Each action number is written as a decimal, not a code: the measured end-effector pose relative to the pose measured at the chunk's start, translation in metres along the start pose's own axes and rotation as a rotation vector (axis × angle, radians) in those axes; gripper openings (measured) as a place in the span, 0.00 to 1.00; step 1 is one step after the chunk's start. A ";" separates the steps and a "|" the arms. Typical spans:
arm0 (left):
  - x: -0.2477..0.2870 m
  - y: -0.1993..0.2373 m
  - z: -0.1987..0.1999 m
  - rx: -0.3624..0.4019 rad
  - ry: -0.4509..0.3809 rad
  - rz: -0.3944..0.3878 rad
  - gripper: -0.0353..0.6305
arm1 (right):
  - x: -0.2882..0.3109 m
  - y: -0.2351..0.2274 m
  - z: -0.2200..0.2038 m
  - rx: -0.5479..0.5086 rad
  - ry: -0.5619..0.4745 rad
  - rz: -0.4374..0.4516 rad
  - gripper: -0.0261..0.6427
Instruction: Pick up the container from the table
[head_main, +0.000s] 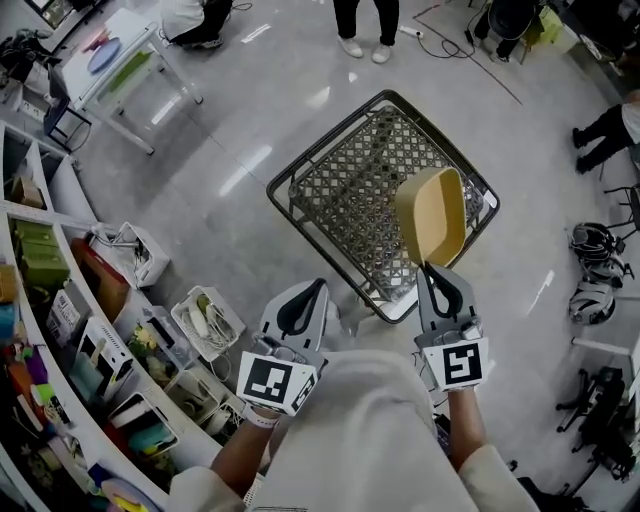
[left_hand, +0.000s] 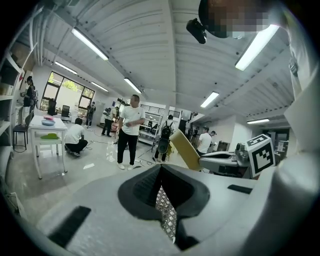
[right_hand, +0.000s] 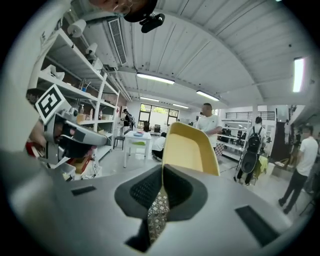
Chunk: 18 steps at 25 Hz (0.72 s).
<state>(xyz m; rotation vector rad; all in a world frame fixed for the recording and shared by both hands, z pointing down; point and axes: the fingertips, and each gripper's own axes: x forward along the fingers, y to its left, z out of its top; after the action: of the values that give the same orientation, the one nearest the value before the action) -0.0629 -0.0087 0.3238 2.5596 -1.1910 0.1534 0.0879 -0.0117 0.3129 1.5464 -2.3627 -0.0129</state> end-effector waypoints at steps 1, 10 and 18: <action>-0.001 0.000 0.001 0.004 0.000 0.002 0.09 | -0.004 -0.001 0.004 0.001 -0.010 -0.009 0.08; -0.012 0.000 0.017 0.038 -0.027 0.018 0.09 | -0.038 -0.001 0.015 0.038 -0.052 -0.057 0.08; -0.018 -0.006 0.021 0.054 -0.034 0.012 0.09 | -0.066 -0.002 0.013 0.042 -0.067 -0.093 0.08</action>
<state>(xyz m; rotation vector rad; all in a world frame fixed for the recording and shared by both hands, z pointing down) -0.0706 0.0017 0.2986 2.6117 -1.2315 0.1480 0.1105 0.0444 0.2827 1.7006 -2.3538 -0.0370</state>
